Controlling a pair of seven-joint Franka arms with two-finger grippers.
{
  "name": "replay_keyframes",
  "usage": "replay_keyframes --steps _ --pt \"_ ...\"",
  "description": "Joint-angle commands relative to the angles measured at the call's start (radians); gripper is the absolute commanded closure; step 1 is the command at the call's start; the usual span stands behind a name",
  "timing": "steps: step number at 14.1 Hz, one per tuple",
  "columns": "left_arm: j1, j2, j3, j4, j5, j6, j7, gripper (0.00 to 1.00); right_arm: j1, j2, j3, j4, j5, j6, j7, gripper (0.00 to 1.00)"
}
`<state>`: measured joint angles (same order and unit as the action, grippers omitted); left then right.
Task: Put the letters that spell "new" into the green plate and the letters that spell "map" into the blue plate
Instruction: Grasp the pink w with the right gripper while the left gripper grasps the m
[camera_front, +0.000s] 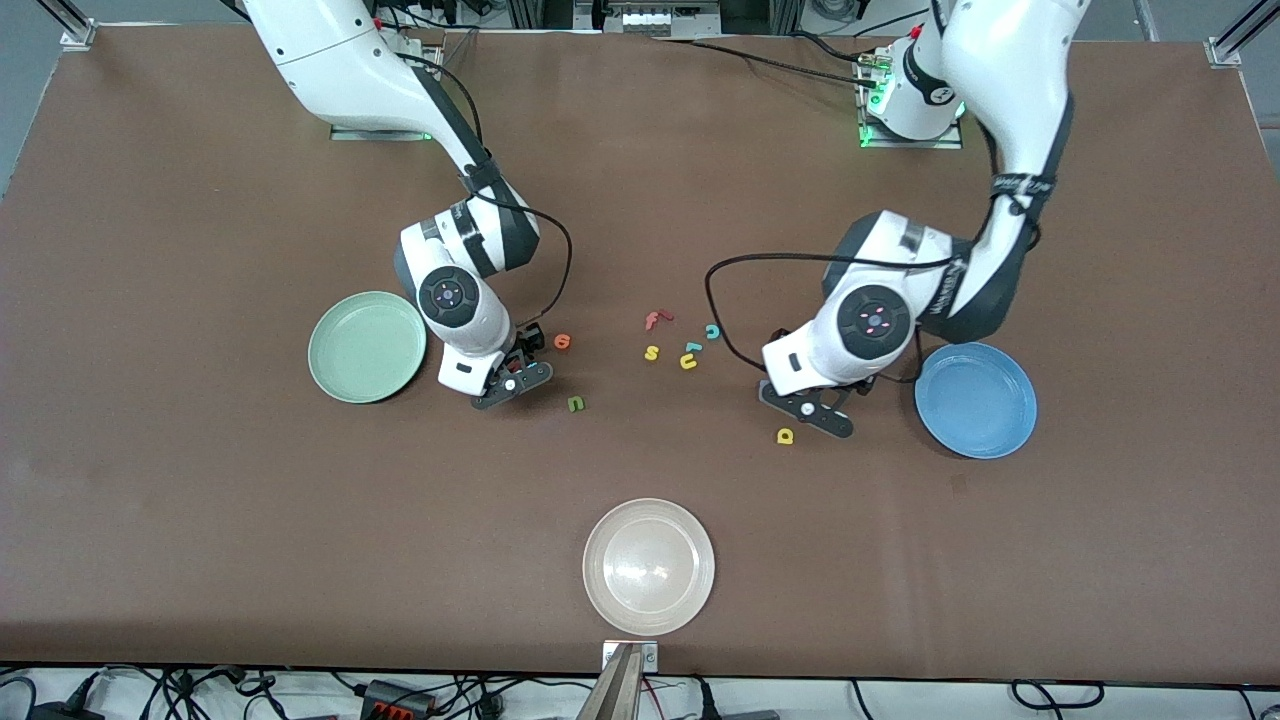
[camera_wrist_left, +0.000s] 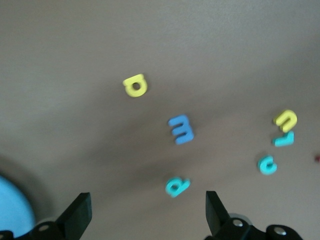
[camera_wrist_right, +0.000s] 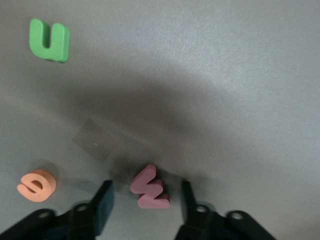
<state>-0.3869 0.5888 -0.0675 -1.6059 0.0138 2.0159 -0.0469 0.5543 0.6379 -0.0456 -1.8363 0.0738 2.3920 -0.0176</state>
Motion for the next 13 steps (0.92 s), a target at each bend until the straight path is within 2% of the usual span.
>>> replay_keyframes --steps 1,2,4,5,8,10,13 --pt "-0.029 0.011 0.011 -0.095 -0.018 0.169 -0.077 0.0 0.015 0.014 -0.011 0.003 0.0 0.022 -0.016 0.49" --pt "-0.029 0.012 0.011 -0.141 -0.02 0.244 -0.088 0.0 0.016 0.014 -0.011 0.003 0.001 0.024 -0.016 0.57" --pt "-0.044 0.026 0.011 -0.204 -0.018 0.37 -0.155 0.0 0.01 0.005 -0.011 0.003 0.001 0.015 -0.018 0.86" --pt "-0.046 0.043 0.011 -0.206 -0.018 0.386 -0.195 0.0 0.007 -0.001 -0.011 0.005 0.001 0.015 -0.019 0.93" --pt "-0.063 0.055 0.011 -0.201 -0.018 0.427 -0.205 0.0 -0.011 -0.041 -0.026 0.008 0.004 -0.039 -0.013 1.0" --pt "-0.064 0.077 0.011 -0.201 -0.018 0.467 -0.203 0.17 -0.072 -0.11 -0.051 0.011 0.004 -0.149 -0.019 1.0" --pt "-0.064 0.089 0.011 -0.201 -0.018 0.469 -0.205 0.4 -0.238 -0.193 -0.053 0.014 0.001 -0.345 -0.03 1.0"
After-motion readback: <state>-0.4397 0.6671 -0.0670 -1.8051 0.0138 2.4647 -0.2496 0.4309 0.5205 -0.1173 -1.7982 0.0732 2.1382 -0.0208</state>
